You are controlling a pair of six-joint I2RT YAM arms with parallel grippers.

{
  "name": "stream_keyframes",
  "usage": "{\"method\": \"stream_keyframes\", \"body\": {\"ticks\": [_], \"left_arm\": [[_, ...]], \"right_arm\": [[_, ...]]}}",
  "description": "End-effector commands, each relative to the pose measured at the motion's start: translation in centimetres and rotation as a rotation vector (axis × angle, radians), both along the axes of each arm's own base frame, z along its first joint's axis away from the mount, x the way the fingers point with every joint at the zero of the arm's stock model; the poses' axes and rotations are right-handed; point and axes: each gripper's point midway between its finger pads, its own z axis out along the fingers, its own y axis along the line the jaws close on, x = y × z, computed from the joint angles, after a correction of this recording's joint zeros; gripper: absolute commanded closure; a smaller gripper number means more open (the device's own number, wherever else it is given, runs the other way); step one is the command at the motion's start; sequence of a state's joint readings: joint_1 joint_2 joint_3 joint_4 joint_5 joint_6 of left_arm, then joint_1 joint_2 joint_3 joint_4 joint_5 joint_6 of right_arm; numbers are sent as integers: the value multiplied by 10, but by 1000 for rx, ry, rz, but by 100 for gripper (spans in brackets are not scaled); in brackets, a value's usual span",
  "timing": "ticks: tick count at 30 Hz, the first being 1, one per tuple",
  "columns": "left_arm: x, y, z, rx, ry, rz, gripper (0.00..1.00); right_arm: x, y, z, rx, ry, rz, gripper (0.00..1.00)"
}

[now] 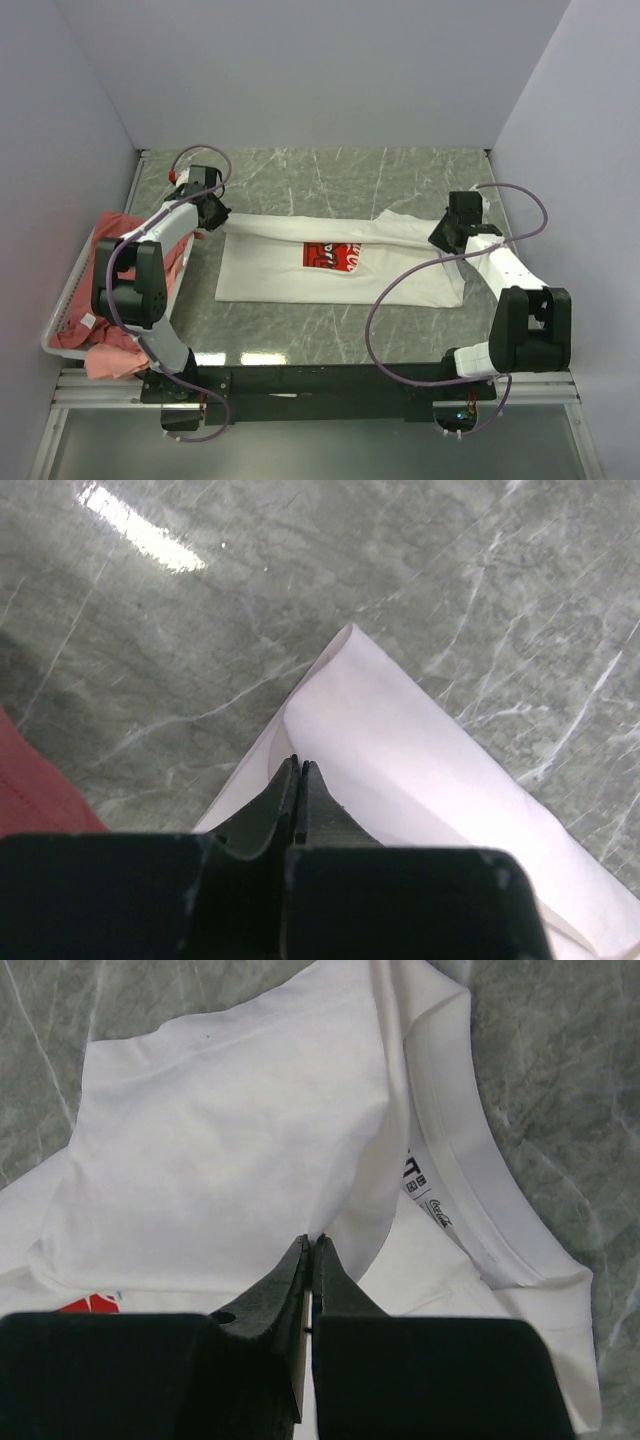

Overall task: Fold and stack the t-shirts
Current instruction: Fold the tshirt

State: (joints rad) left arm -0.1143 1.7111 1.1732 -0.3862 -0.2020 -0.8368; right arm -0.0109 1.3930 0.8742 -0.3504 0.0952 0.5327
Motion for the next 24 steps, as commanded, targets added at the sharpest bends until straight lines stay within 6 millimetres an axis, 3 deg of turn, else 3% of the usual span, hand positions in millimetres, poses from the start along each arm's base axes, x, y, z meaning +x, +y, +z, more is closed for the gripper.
{"method": "stream_keyframes", "body": {"ticks": [1, 6, 9, 10, 13, 17, 20, 22, 23, 24], "left_arm": [[3, 0, 21, -27, -73, 14, 99], [-6, -3, 15, -47, -68, 6, 96], [-13, -8, 16, -73, -76, -9, 79], [-16, -8, 15, -75, -79, -13, 70], [-22, -8, 28, -84, -108, -14, 51], [-24, -13, 36, -108, -130, -27, 48], [-17, -22, 38, -117, -127, -59, 49], [-12, -31, 37, -119, -119, -91, 50], [-11, -36, 37, -124, -116, -105, 50], [-11, -40, 35, -128, -111, -117, 51]], "right_arm": [[0, -1, 8, -3, -44, -12, 100], [-8, 4, -3, 22, -22, -2, 95], [-12, 8, -2, 35, -23, 13, 75], [-14, 7, -2, 32, -25, 15, 62], [-17, 6, 7, 18, -46, 19, 48], [-11, 9, 18, 25, -54, 41, 48], [8, 17, 32, 17, -58, 66, 48], [18, 21, 27, 12, -31, 76, 48], [28, 23, 36, 12, -45, 81, 48], [34, 25, 26, 14, -11, 88, 48]]}}
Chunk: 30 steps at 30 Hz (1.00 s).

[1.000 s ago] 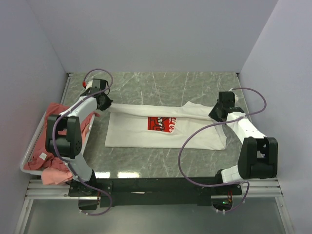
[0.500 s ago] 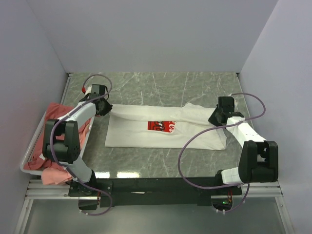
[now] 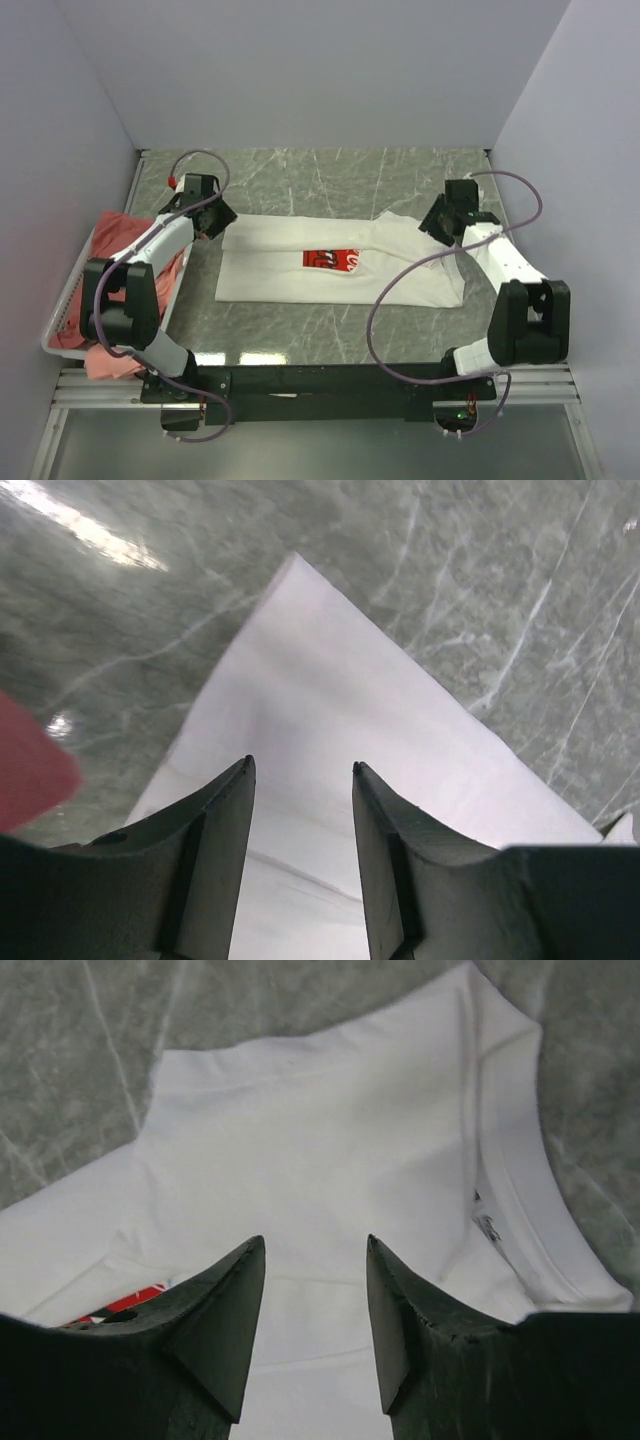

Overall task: Fold and stack the t-shirts
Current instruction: Fold the tshirt

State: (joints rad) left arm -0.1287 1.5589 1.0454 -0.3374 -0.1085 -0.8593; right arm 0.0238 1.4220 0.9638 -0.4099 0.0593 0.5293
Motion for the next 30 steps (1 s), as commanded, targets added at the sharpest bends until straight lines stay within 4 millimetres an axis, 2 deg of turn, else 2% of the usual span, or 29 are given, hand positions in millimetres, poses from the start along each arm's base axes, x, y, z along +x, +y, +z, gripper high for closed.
{"method": "stream_keyframes", "body": {"ticks": [1, 4, 5, 6, 7, 8, 9, 11, 12, 14, 15, 17, 18, 28, 30], "left_arm": [[14, -30, 16, -35, -49, -83, 51], [13, -50, 13, -35, -46, -126, 52], [13, -55, 9, -39, -36, -136, 52], [12, -60, 7, -48, -33, -147, 52], [13, -66, 6, -53, -35, -157, 53], [13, -70, 3, -61, -31, -164, 53], [12, -75, 1, -79, -28, -174, 54], [12, -82, -5, -86, -21, -186, 54], [9, -88, -9, -90, -14, -196, 55], [8, -95, -14, -100, -4, -207, 55], [8, -96, -15, -103, -1, -209, 55], [5, -103, -19, -107, 6, -222, 56], [4, -106, -21, -107, 10, -229, 57], [1, -117, -26, -106, 22, -252, 57], [1, -117, -28, -102, 25, -250, 57]], "right_arm": [[28, 10, 9, -3, -5, 42, 48], [50, 19, 1, 1, 34, 68, 48], [61, 25, 8, 2, 21, 84, 48], [65, 28, -4, -7, 54, 93, 48], [70, 29, -7, -13, 63, 97, 48], [79, 36, 0, -20, 53, 110, 48], [84, 39, -12, -30, 83, 124, 48], [97, 49, -6, -51, 73, 143, 48], [102, 50, -15, -70, 91, 147, 48], [115, 56, -10, -91, 78, 151, 48], [118, 59, -19, -114, 98, 150, 48], [125, 61, -18, -140, 112, 141, 49], [126, 61, -32, -163, 145, 132, 49], [131, 69, -65, -177, 199, 133, 52], [133, 69, -68, -178, 197, 132, 60]]}}
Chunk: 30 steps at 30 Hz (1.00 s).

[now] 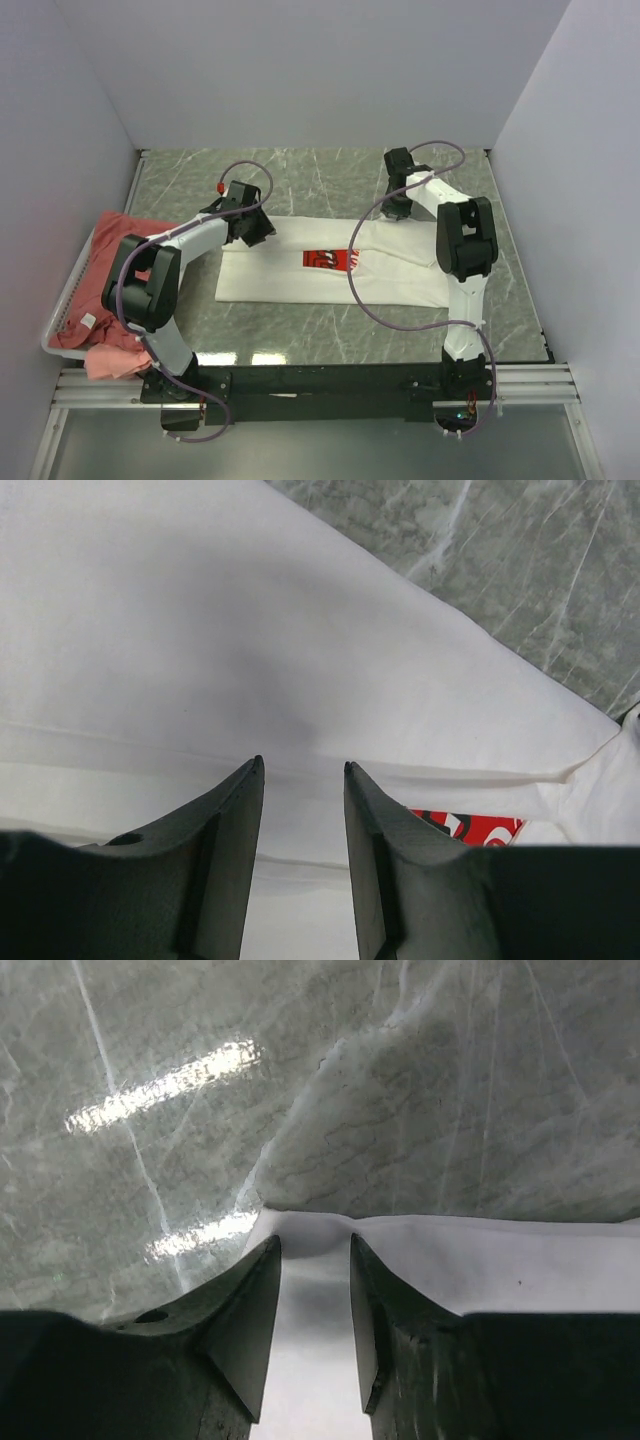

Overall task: Fold and stack the t-shirts
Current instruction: Fold the tshirt

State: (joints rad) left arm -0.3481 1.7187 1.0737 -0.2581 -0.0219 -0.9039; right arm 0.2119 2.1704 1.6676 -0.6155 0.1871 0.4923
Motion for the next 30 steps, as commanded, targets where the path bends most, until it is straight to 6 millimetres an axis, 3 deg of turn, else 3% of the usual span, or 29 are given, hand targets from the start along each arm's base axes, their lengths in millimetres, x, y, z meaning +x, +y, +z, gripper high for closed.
{"method": "stream_keyframes", "body": {"ticks": [1, 14, 26, 30], "left_arm": [[11, -9, 11, -26, -42, -7, 57], [13, -8, 8, -10, -35, -6, 57], [13, -8, 5, -5, -27, -10, 58], [13, -10, 4, -11, -25, -11, 58]], "right_arm": [[14, 1, 12, -17, -48, -7, 60], [28, 13, 16, 3, -55, 7, 57], [19, 18, 3, -12, 5, 11, 58], [16, 17, 4, -20, 12, 6, 63]]}}
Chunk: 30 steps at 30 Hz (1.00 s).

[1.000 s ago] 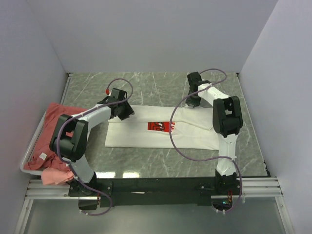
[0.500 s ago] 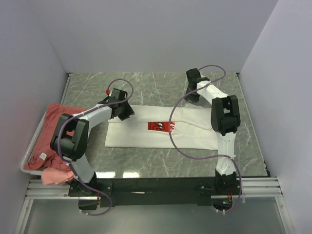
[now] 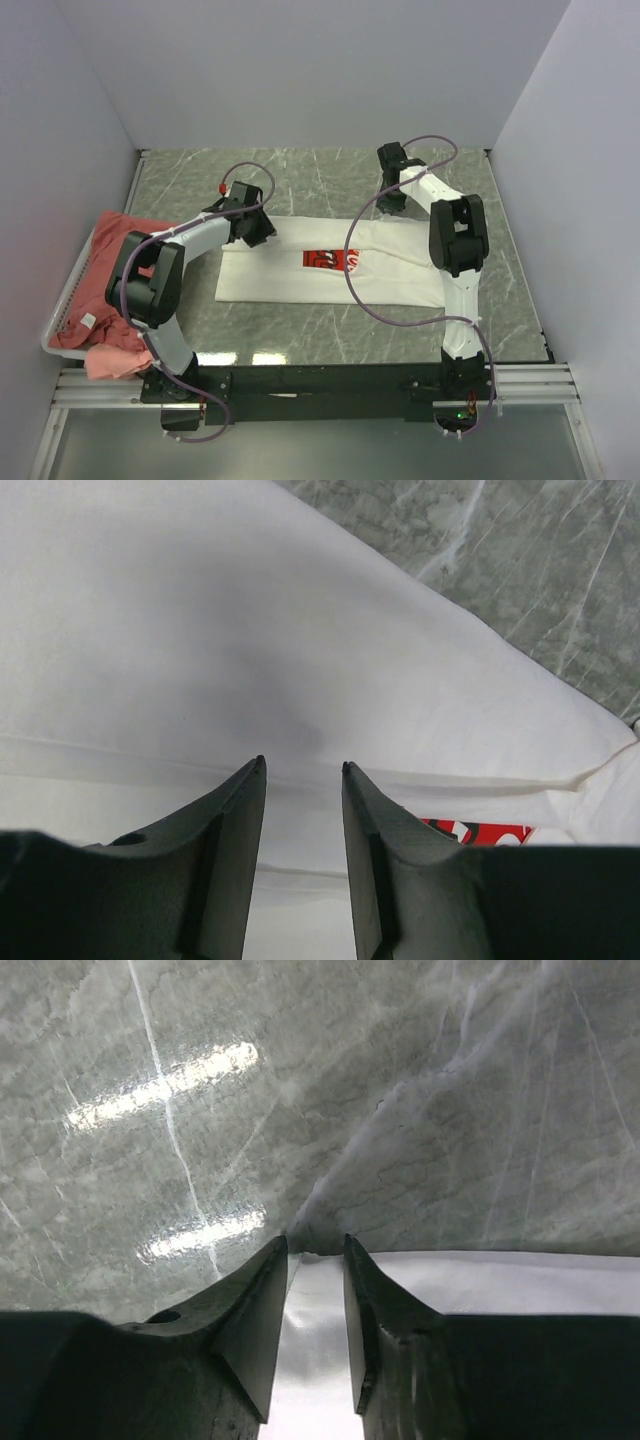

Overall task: Fold and stack the t-shirts
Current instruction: Fold the tshirt

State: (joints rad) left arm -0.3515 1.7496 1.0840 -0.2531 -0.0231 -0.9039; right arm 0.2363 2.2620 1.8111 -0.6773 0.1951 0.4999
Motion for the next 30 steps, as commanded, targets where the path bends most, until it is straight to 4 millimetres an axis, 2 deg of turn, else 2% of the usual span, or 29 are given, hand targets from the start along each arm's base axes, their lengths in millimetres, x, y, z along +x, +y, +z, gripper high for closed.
{"method": "stream_keyframes", "body": {"ticks": [1, 2, 3, 6, 9, 15, 19, 21, 22, 23, 24, 30], "left_arm": [[11, -8, 12, -18, -39, -9, 58], [11, -8, 11, -20, -37, -9, 59], [11, -8, 11, -22, -36, -7, 59], [11, -9, 9, -23, -31, -9, 59], [10, -8, 7, -20, -27, -7, 59], [10, -8, 6, -22, -21, -5, 59], [10, -9, 7, -24, -21, -4, 58], [12, -9, 8, -25, -22, -2, 58], [12, -9, 7, -23, -20, -1, 58], [12, -9, 7, -22, -20, -3, 58], [13, -10, 7, -24, -19, -3, 58], [18, -11, 10, -25, -22, -6, 58]], "right_arm": [[-3, 0, 5, -15, 8, -8, 64], [-3, 0, 5, -14, 7, -9, 67], [-3, 1, 6, -14, 4, -8, 76], [-1, 1, 10, -9, -11, -12, 93], [6, 2, 26, 1, -56, -13, 100], [17, 4, 75, 28, -190, -17, 100], [12, 5, 100, 59, -254, -21, 100], [8, 5, 104, 71, -262, -24, 100], [2, 5, 99, 75, -252, -26, 100], [-1, 5, 107, 84, -269, -26, 100], [-6, 6, 106, 91, -268, -26, 100], [-45, 10, 106, 136, -286, -29, 100]]}}
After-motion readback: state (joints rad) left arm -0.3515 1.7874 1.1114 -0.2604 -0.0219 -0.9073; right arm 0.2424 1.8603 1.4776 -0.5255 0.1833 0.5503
